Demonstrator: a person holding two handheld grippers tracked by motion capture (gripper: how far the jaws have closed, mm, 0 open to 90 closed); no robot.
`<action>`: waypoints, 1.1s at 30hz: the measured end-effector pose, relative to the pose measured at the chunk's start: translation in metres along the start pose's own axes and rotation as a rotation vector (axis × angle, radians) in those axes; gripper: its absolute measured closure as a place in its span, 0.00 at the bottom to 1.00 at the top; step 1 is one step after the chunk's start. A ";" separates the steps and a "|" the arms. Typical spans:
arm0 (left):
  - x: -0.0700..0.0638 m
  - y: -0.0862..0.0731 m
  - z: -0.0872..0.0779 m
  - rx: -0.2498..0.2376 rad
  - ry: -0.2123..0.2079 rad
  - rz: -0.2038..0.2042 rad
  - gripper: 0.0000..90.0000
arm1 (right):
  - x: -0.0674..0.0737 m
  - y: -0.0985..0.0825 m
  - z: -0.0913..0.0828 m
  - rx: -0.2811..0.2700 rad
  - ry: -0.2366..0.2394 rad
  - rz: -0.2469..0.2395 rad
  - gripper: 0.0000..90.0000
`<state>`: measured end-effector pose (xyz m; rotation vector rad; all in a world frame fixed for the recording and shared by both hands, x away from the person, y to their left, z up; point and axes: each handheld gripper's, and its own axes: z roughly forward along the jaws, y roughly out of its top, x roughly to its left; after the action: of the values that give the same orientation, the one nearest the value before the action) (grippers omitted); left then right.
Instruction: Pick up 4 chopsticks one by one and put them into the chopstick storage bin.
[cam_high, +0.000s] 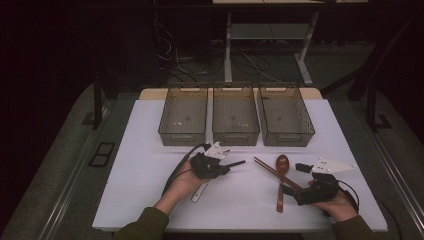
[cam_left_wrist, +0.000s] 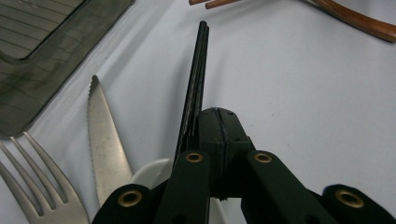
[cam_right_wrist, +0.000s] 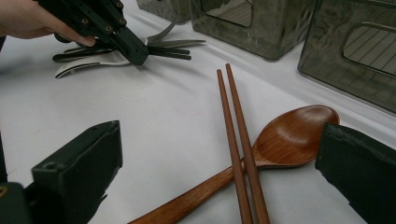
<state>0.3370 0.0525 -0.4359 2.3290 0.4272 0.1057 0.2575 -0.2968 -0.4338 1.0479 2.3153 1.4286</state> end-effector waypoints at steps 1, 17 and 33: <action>0.001 0.000 0.000 0.000 0.001 -0.001 0.99 | 0.000 0.000 0.000 0.000 -0.001 0.000 0.00; 0.008 0.008 0.006 -0.010 0.006 0.002 0.99 | 0.000 0.000 0.000 -0.001 0.001 0.001 0.00; 0.023 0.010 0.006 -0.040 0.032 -0.035 0.99 | 0.000 0.000 0.000 0.000 0.001 0.001 0.00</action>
<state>0.3627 0.0491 -0.4342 2.2824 0.4775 0.1332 0.2576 -0.2970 -0.4339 1.0483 2.3158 1.4298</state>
